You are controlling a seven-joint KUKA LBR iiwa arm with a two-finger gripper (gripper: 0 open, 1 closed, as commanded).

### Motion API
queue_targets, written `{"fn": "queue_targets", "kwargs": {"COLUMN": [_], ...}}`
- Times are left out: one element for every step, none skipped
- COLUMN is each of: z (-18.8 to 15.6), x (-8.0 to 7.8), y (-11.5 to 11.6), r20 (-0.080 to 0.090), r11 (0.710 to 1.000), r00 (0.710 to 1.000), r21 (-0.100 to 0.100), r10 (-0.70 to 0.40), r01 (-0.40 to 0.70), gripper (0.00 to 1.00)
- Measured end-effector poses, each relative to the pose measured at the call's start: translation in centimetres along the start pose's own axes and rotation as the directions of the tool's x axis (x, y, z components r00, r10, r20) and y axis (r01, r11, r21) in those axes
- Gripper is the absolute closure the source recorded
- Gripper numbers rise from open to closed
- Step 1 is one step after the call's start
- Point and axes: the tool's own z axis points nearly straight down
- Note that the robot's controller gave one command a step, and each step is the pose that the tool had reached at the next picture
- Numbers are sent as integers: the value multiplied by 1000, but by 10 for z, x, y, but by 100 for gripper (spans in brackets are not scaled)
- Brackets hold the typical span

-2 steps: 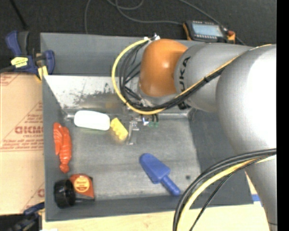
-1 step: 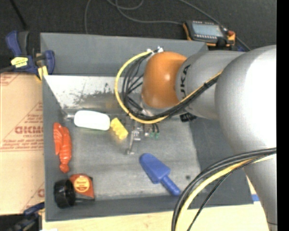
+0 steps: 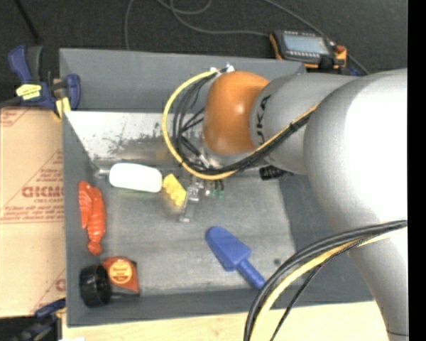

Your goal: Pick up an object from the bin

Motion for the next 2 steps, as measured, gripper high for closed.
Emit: {"fn": "queue_targets", "kwargs": {"z": [-3, 2], "x": [-9, -12], "y": [-1, 15], "r20": [1, 3], "r11": [999, 991], "r00": [999, 991], "r21": [-2, 0], "r10": [54, 135], "r01": [-54, -135], "gripper": [0, 0]}}
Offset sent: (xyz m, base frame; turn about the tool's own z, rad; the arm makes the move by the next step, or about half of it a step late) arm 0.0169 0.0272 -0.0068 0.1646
